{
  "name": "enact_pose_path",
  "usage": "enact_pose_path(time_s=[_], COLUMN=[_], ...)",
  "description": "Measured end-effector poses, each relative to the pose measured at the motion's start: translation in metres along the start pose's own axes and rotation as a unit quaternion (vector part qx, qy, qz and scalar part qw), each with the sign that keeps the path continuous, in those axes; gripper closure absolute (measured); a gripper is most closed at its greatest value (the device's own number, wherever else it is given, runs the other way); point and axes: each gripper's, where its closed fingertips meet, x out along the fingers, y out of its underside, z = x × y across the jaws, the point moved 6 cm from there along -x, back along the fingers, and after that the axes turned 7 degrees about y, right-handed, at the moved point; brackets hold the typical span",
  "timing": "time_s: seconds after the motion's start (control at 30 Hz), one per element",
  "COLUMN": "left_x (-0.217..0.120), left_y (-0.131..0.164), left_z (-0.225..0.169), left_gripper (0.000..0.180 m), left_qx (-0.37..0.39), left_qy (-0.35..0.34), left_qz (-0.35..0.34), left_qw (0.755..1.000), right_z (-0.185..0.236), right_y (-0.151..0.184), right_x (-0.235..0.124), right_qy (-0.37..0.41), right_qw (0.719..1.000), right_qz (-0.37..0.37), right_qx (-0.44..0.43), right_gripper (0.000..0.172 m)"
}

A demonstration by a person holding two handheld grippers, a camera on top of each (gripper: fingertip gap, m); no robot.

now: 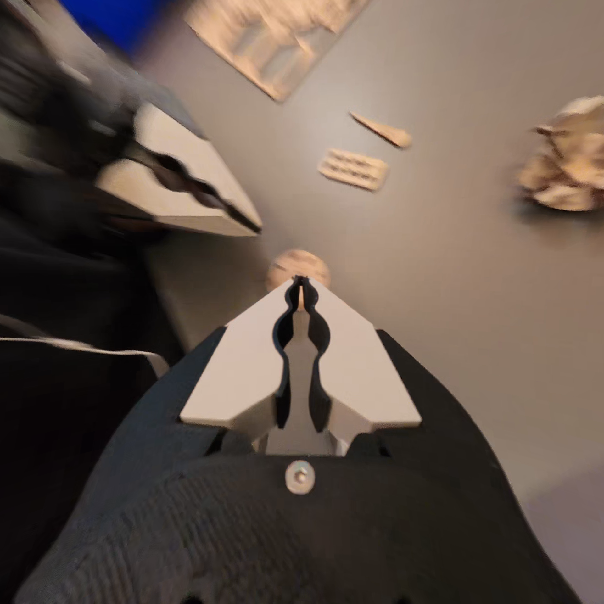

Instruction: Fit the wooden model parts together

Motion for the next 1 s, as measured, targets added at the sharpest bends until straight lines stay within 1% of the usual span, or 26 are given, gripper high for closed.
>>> enact_pose_path(time_s=[0.03,0.07,0.17,0.27,0.37,0.43,0.53,0.7,0.87,1.0], left_x=[0.006,0.009,0.016,0.026,0.033,0.034,0.034,0.035,0.035,0.035], left_y=[0.004,0.007,0.017,0.029,0.037,0.038,0.037,0.039,0.038,0.038], left_z=[-0.003,-0.005,-0.010,-0.015,-0.021,-0.022,-0.019,-0.021,-0.019,-0.019], left_gripper=[0.180,0.180,0.180,0.180,0.180,0.180,0.180,0.180,0.180,0.180], left_qx=[0.008,0.021,0.072,0.137,0.187,0.197,0.192,0.217,0.190,0.189], left_qy=[-0.009,-0.019,-0.055,-0.103,-0.133,-0.144,-0.158,-0.173,-0.158,-0.159], left_qz=[0.033,0.052,0.113,0.182,0.220,0.223,0.225,0.228,0.225,0.226], left_qw=[0.999,0.998,0.989,0.968,0.948,0.944,0.942,0.933,0.943,0.942], right_z=[-0.006,-0.008,-0.001,0.006,0.012,0.013,0.010,0.006,0.003,0.003], right_y=[0.004,0.008,0.009,0.005,0.003,0.002,0.003,0.009,0.006,0.005], right_x=[0.006,0.013,0.029,0.040,0.048,0.051,0.055,0.057,0.058,0.059], right_qy=[0.028,0.047,0.052,0.060,0.058,0.053,0.059,0.061,0.077,0.076], right_qw=[0.999,0.997,0.994,0.988,0.985,0.985,0.984,0.986,0.986,0.987], right_qz=[0.016,0.030,0.048,0.059,0.070,0.078,0.091,0.105,0.113,0.118], right_qx=[-0.023,-0.044,-0.085,-0.128,-0.146,-0.142,-0.138,-0.114,-0.096,-0.080], right_gripper=[0.172,0.172,0.171,0.172,0.172,0.172,0.172,0.172,0.172,0.172])
